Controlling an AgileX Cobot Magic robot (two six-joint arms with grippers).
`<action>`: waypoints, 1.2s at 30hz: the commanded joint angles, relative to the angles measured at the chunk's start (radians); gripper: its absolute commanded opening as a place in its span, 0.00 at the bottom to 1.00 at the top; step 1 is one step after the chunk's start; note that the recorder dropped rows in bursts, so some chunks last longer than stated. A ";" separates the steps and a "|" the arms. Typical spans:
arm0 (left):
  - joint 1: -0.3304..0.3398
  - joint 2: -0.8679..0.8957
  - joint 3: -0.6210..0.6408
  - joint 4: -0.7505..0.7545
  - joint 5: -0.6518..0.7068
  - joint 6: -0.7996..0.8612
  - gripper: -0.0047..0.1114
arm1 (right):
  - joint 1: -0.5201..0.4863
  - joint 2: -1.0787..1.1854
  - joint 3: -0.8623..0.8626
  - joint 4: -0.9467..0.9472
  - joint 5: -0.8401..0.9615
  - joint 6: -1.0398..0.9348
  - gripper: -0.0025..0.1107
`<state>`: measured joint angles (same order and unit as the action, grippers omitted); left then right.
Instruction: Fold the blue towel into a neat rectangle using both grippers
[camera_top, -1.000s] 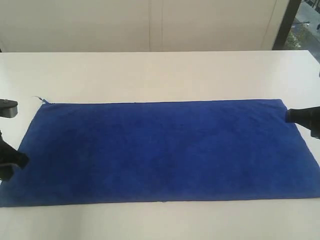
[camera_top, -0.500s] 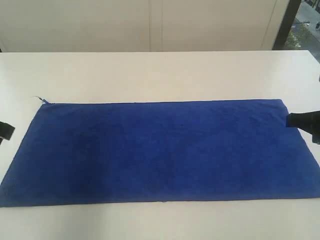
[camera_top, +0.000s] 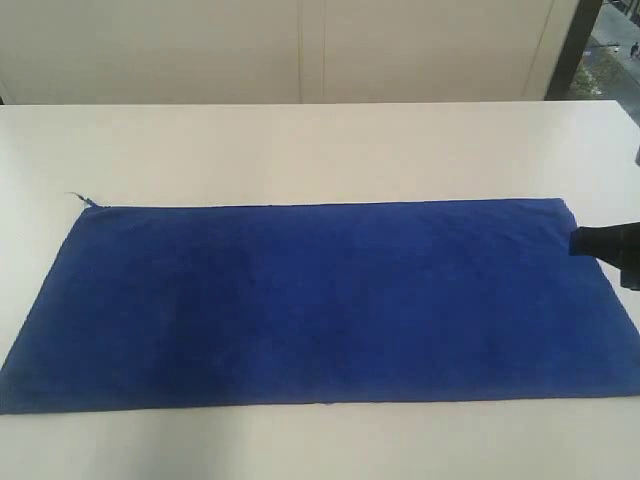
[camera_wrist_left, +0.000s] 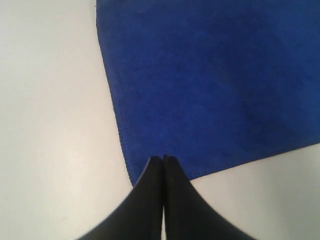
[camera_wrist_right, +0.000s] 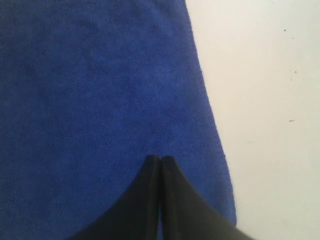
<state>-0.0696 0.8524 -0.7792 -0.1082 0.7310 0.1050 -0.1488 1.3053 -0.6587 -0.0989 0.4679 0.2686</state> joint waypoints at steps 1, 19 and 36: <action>-0.001 -0.053 0.001 0.016 0.029 0.001 0.04 | 0.001 -0.007 0.001 0.007 0.031 -0.026 0.02; -0.001 -0.068 0.001 0.016 0.022 0.004 0.04 | -0.013 0.317 -0.340 0.007 0.275 -0.149 0.04; -0.001 -0.068 0.001 0.016 0.022 0.004 0.04 | -0.122 0.586 -0.427 0.129 0.062 -0.409 0.41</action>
<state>-0.0696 0.7933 -0.7792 -0.0869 0.7451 0.1087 -0.2623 1.8670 -1.0777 0.0244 0.5573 -0.1105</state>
